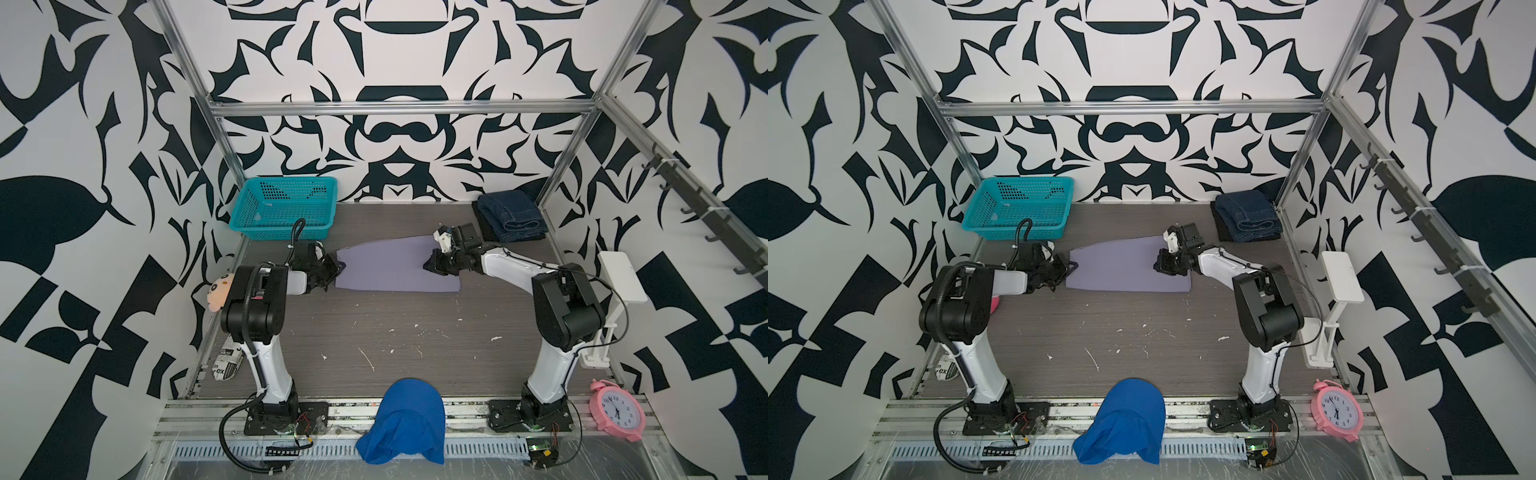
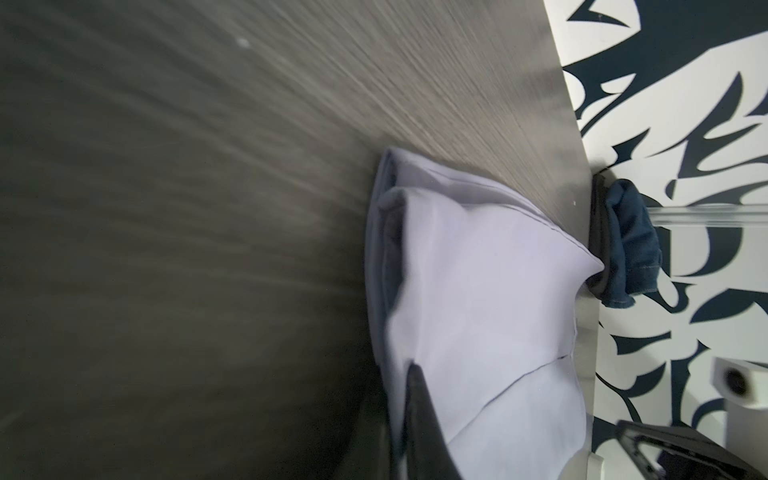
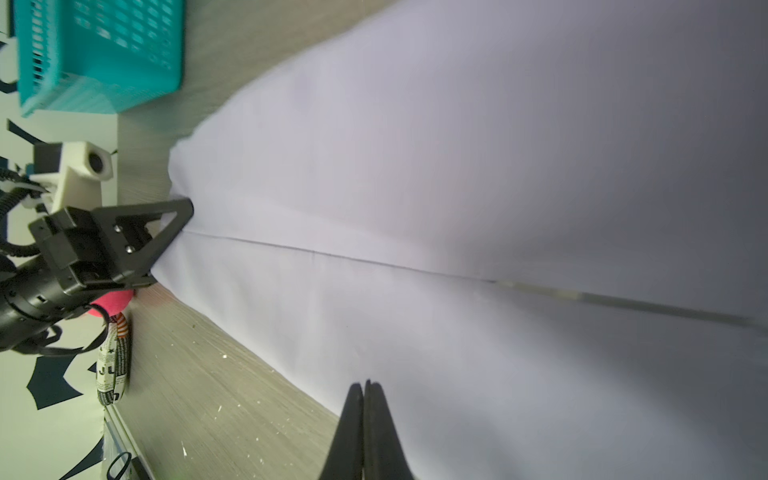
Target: Fold and stack the skirts
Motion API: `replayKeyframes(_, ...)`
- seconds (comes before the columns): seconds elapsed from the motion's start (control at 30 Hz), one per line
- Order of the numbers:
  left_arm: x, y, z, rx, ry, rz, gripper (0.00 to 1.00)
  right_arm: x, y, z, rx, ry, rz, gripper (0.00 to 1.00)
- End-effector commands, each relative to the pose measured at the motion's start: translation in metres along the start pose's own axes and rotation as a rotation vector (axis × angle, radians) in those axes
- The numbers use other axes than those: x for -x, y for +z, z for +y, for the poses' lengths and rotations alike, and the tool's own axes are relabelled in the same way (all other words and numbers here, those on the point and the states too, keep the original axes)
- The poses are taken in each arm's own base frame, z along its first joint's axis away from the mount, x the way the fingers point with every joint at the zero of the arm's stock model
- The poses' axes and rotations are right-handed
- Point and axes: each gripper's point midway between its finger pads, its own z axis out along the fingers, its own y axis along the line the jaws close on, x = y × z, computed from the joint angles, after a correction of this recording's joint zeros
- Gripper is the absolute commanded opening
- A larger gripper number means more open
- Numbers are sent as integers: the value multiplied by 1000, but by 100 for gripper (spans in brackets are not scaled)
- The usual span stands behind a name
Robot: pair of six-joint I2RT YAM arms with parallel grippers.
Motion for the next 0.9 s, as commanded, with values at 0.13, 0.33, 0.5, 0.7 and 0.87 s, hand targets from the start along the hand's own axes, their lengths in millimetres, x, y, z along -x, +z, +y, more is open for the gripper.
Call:
replayKeyframes(0.13, -3, -59, 18, 278, 58, -10, 0, 13, -32, 13, -83, -83, -94, 6)
replayKeyframes(0.33, -2, -92, 22, 407, 121, -17, 0, 3, 0, -3, -185, -96, -17, 5)
replayKeyframes(0.5, 3, -102, 1, 447, 221, -36, 0, -14, 38, -13, -230, -71, 64, 3)
replayKeyframes(0.7, 3, -100, -29, 489, 334, -33, 0, -21, 46, -21, -240, -59, 82, 0)
replayKeyframes(0.87, 2, -96, -63, 500, 427, -54, 0, -30, 46, -24, -234, -51, 94, 0)
